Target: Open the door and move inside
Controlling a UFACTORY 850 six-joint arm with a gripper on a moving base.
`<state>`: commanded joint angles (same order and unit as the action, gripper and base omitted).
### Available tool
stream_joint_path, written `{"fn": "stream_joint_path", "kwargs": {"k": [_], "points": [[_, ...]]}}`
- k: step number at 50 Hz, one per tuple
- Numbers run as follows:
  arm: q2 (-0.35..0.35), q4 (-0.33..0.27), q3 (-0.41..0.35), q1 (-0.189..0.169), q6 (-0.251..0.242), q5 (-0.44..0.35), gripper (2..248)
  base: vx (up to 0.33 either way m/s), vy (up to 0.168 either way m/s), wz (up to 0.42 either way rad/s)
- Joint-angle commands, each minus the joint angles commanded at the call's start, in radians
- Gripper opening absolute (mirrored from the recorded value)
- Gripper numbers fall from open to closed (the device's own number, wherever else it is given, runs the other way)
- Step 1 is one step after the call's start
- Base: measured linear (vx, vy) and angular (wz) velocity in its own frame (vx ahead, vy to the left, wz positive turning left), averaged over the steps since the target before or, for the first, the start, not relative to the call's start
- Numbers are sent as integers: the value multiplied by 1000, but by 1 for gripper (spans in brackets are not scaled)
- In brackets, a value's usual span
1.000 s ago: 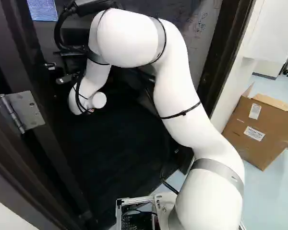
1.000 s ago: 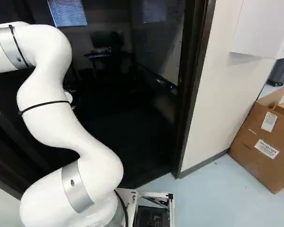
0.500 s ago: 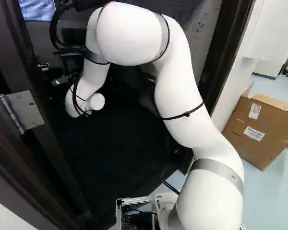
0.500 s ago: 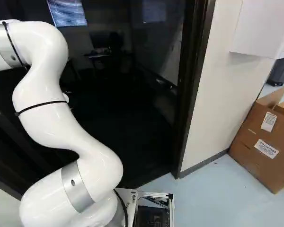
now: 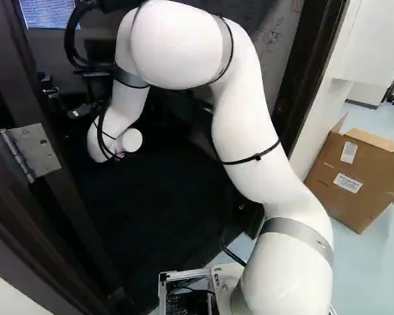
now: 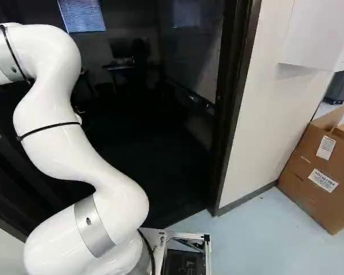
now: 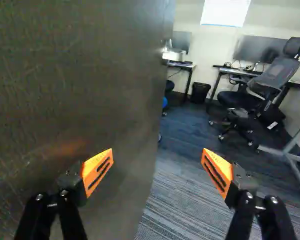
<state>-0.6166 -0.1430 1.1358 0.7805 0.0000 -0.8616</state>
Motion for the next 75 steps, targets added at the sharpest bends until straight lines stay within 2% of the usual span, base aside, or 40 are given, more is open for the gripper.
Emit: {"fn": "stream_joint_path", "kwargs": {"k": [29,65,75], "points": [[54,0,-72,-20,0,0,247,0,0,0],[196,0,-257,-66,0,0,247,0,0,0],[200,1,-261,-70,0,0,247,0,0,0]]}}
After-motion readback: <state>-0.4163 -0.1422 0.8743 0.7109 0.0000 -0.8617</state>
